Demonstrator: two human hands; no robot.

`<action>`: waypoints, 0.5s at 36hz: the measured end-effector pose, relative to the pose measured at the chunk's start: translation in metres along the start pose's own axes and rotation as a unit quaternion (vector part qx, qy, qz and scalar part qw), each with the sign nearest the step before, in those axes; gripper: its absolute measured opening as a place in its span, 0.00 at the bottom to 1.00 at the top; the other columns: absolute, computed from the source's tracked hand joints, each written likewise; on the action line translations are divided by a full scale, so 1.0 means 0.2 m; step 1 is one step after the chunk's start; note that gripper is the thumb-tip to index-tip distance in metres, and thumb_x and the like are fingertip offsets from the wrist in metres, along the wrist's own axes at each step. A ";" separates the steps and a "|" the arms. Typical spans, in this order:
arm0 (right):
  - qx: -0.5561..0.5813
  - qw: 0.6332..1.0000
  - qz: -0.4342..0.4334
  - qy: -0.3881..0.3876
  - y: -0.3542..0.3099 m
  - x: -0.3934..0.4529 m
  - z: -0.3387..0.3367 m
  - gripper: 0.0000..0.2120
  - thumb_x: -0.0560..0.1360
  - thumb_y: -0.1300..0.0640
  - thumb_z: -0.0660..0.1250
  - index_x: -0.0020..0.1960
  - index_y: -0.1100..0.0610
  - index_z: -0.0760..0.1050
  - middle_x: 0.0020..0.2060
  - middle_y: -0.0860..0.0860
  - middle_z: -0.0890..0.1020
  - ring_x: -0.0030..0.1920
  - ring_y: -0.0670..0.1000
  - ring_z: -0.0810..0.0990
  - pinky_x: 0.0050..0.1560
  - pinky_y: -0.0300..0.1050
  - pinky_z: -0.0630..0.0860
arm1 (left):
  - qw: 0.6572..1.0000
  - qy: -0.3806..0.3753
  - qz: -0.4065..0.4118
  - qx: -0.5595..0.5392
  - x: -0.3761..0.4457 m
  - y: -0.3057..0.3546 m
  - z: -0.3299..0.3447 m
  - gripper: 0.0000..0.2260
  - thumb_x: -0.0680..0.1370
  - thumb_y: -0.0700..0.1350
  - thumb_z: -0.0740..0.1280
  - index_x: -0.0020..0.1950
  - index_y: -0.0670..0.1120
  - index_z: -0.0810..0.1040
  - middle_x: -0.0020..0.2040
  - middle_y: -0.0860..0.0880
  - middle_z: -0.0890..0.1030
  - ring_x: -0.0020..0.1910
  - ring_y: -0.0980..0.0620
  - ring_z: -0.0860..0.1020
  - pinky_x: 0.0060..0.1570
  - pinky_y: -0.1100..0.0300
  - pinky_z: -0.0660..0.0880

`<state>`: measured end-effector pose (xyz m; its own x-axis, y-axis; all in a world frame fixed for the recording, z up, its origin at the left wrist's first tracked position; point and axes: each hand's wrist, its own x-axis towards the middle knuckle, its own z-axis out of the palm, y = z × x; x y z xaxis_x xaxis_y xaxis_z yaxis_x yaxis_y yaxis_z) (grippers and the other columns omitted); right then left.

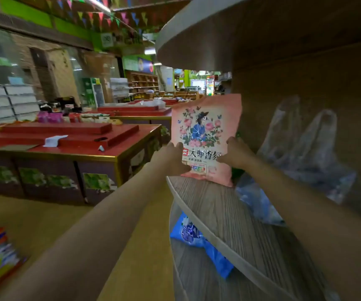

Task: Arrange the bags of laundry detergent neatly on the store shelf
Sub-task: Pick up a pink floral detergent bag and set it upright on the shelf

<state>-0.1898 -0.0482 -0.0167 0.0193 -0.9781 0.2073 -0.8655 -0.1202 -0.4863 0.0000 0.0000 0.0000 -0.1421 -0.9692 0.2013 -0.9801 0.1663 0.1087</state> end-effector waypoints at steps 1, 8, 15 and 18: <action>0.021 1.000 0.010 -0.002 0.02 0.01 0.02 0.30 0.69 0.54 0.72 0.65 0.64 0.66 0.64 0.60 0.71 0.60 0.59 0.73 0.59 0.51 0.74 | 1.000 -0.011 -0.006 0.004 0.00 0.00 0.01 0.31 0.74 0.55 0.68 0.71 0.45 0.62 0.64 0.43 0.70 0.61 0.43 0.73 0.57 0.50 0.75; 0.170 0.982 0.075 -0.035 0.11 0.05 0.17 0.27 0.71 0.61 0.72 0.67 0.62 0.68 0.65 0.57 0.74 0.63 0.58 0.74 0.59 0.42 0.70 | 0.999 -0.031 -0.016 -0.015 0.05 -0.04 0.10 0.27 0.75 0.53 0.67 0.71 0.45 0.63 0.63 0.44 0.73 0.60 0.45 0.74 0.57 0.52 0.74; 0.348 0.925 0.148 -0.033 0.18 0.21 0.26 0.32 0.63 0.60 0.77 0.65 0.59 0.70 0.62 0.56 0.77 0.61 0.58 0.76 0.62 0.55 0.73 | 0.998 -0.025 -0.038 -0.044 0.10 -0.09 0.10 0.24 0.76 0.49 0.67 0.70 0.45 0.64 0.64 0.45 0.73 0.61 0.46 0.74 0.53 0.57 0.72; 0.409 0.899 0.143 -0.066 0.11 0.18 0.23 0.27 0.67 0.63 0.75 0.64 0.60 0.72 0.58 0.53 0.79 0.56 0.55 0.77 0.50 0.47 0.75 | 0.996 -0.024 -0.054 -0.062 0.13 -0.14 0.12 0.25 0.75 0.51 0.68 0.69 0.46 0.65 0.65 0.45 0.71 0.61 0.46 0.73 0.52 0.56 0.72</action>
<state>-0.1852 -0.0938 -0.0593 -0.0386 -0.9941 -0.1015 -0.1873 0.1070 -0.9765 0.0205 -0.0333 -0.0215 -0.0463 -0.9897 0.1352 -0.9656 0.0790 0.2476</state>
